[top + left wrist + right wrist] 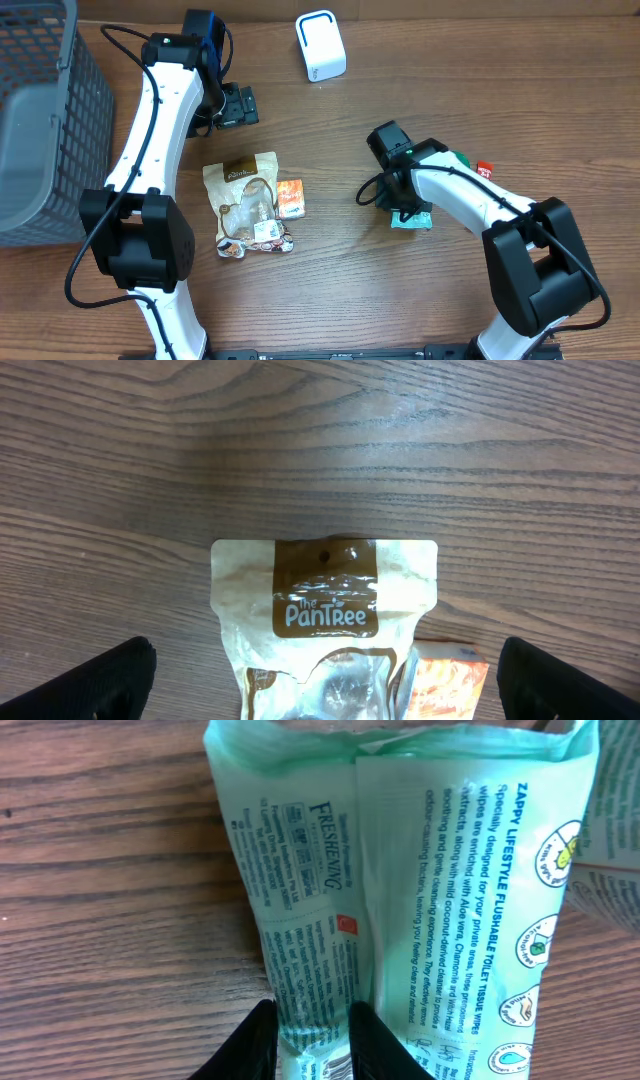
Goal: Scan the item barcode
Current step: 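Release the wipes pack and raise the right gripper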
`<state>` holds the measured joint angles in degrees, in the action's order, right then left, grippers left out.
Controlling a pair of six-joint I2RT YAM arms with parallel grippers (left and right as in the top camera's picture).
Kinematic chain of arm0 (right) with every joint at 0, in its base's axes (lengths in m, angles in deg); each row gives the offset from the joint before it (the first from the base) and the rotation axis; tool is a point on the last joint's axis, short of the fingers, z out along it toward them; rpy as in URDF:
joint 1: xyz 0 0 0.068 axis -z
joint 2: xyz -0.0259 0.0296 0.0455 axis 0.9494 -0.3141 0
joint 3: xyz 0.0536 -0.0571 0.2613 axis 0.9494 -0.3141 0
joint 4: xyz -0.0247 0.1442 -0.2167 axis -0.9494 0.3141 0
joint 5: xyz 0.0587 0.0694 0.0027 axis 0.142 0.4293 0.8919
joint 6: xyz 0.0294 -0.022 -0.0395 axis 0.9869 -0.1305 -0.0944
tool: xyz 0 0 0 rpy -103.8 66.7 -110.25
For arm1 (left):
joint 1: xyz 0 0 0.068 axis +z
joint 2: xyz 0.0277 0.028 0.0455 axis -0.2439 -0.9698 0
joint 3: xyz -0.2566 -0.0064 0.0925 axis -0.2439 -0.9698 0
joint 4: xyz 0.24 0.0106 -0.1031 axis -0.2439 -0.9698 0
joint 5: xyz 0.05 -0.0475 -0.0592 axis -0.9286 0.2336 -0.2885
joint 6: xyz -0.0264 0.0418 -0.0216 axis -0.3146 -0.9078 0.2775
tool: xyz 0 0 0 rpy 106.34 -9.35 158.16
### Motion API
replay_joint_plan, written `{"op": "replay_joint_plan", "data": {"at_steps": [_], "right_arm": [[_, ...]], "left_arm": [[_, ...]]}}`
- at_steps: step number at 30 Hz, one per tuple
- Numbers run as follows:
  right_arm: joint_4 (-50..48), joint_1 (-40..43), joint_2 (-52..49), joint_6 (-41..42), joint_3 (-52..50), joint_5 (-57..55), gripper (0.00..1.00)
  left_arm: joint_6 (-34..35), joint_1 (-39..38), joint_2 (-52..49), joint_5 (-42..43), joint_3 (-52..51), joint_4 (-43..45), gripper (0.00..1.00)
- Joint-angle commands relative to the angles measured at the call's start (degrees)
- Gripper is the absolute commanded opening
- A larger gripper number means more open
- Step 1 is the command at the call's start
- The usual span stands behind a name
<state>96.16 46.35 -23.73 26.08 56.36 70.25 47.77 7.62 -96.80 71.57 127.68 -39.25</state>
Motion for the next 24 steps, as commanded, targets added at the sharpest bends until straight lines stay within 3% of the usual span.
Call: {"op": "replay_joint_plan", "data": {"at_steps": [1,9,19,24], "right_arm": [[-0.5,0.7,-0.9,0.5,1.0,4.7,0.25],[-8.4,0.6,-0.9,-0.2,2.9,15.9,0.24],[-16.0,-1.3,-0.9,-3.2,-2.2,16.3,0.17],[-13.7,-0.3,-0.9,-3.2,-2.7,14.1,0.19]], "left_arm": [[-0.9,0.1,0.0,-0.3,0.8,0.1,1.0],[-0.9,0.1,0.0,-0.3,0.8,0.1,1.0],[-0.9,0.1,0.0,-0.3,0.8,0.0,1.0],[-0.9,0.1,0.0,-0.3,0.8,0.1,1.0]]}}
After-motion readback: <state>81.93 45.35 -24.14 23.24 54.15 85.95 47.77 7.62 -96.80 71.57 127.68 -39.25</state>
